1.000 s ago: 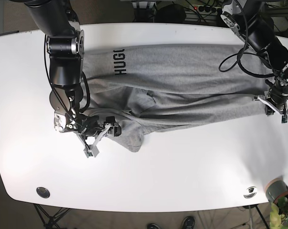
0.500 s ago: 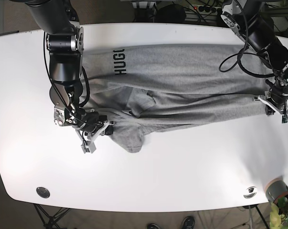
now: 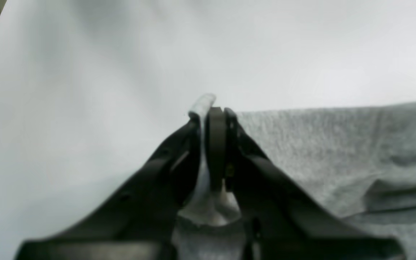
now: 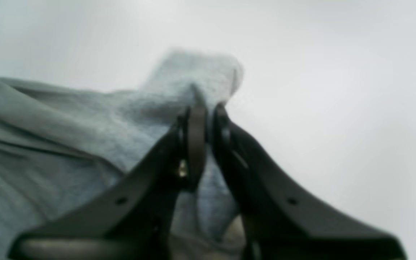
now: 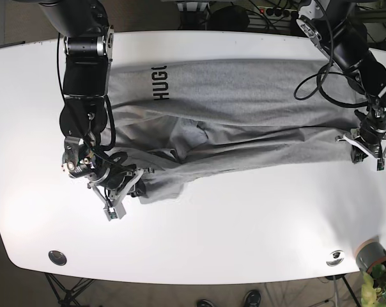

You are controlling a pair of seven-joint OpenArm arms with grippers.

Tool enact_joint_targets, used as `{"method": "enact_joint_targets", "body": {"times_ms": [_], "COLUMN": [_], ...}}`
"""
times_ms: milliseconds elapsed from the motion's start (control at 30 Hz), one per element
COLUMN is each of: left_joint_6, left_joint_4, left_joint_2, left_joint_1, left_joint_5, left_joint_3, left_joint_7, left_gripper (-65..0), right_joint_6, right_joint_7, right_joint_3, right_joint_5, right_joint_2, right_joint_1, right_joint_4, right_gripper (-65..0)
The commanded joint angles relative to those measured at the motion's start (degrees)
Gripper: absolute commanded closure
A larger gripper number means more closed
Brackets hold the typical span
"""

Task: Fold the T-shirt properly
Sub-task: 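Fold the grasped edge with both grippers over onto the printed half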

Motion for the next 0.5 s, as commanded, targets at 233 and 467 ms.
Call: {"method": "enact_joint_targets", "body": {"times_ms": [233,467], "left_joint_6": [-0.01,-0.01], "left_joint_4": [2.14,8.56], "left_joint_2": [-5.17,-5.26], "left_joint_1": [-0.93,2.32], "left_joint_5": [-7.28,-7.89], "left_joint_3": [-0.18,-0.18], "left_joint_7": [4.8,5.41], "left_gripper": [0.0,0.0], "right_joint_6": [0.36,0.36], "right_joint_7": [-6.36,-6.45], "right_joint_3": [4.38,4.46], "right_joint_5": [0.27,0.27], "right_joint_2": [0.55,0.55], "right_joint_1": [-6.36,-14.62], "right_joint_4": [19.49,29.51], "right_gripper": [-2.9,-2.9]}}
